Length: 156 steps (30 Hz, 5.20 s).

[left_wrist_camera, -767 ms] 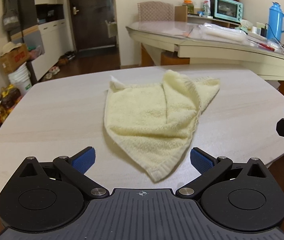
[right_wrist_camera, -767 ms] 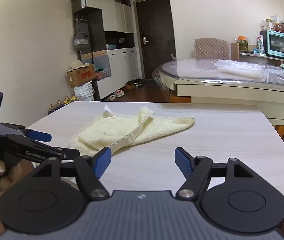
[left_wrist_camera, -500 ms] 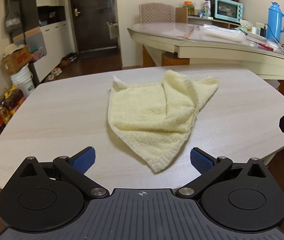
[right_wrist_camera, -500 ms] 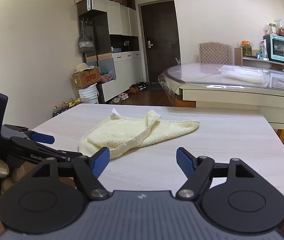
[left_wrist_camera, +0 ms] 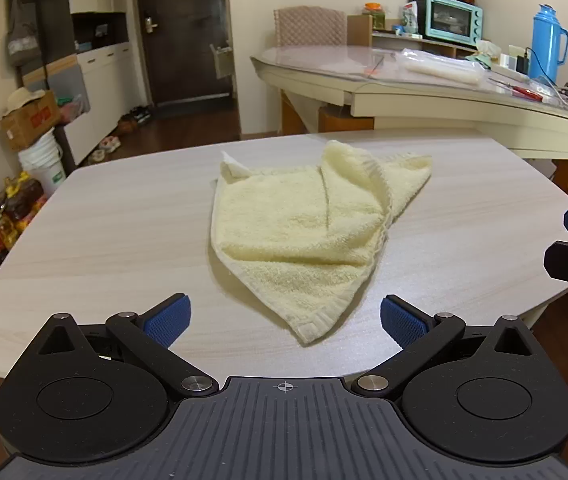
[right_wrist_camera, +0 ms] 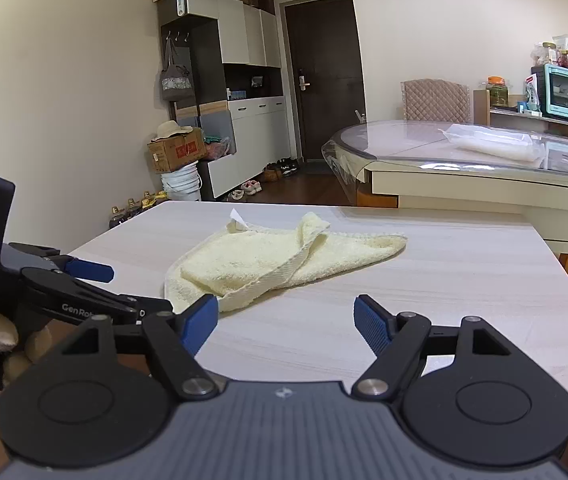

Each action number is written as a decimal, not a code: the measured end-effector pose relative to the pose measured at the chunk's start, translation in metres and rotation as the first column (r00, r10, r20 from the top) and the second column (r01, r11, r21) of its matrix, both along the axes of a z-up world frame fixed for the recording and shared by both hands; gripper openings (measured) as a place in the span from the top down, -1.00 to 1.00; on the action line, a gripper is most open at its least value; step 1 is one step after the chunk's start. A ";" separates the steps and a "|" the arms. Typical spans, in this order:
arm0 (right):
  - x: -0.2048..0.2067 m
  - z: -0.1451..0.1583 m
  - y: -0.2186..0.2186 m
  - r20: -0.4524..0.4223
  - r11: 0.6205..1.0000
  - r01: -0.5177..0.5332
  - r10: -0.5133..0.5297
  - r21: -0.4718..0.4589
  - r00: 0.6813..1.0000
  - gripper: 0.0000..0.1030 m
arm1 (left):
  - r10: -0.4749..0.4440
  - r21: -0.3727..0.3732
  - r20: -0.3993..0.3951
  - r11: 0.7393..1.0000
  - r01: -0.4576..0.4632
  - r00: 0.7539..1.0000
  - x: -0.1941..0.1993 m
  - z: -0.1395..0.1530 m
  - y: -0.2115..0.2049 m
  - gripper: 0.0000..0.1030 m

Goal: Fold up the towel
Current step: 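Move the open right tool toward a corner of the yellow towel, then close the right tool on the yellow towel corner, then lift the held towel corner with the right tool, spreading the towel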

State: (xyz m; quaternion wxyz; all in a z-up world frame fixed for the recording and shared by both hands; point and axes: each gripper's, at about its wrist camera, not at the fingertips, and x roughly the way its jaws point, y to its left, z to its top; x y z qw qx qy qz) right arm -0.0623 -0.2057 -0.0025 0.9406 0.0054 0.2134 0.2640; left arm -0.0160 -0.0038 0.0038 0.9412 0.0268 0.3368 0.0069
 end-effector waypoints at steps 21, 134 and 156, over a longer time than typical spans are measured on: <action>0.009 -0.001 -0.001 -0.020 1.000 0.003 -0.004 -0.020 1.000 -0.53 | -0.009 0.007 -0.004 1.000 0.009 1.000 0.003 0.000 -0.002 -1.00; 0.028 -0.075 0.005 0.251 0.782 0.023 0.172 -0.623 0.953 -0.02 | -0.229 0.123 -0.052 0.964 0.234 0.972 0.107 -0.023 -0.018 -1.00; 0.019 -0.076 0.001 0.251 0.689 -0.009 0.275 -0.725 0.928 0.77 | -0.309 0.166 -0.157 0.928 0.333 0.938 0.076 -0.013 0.034 -1.00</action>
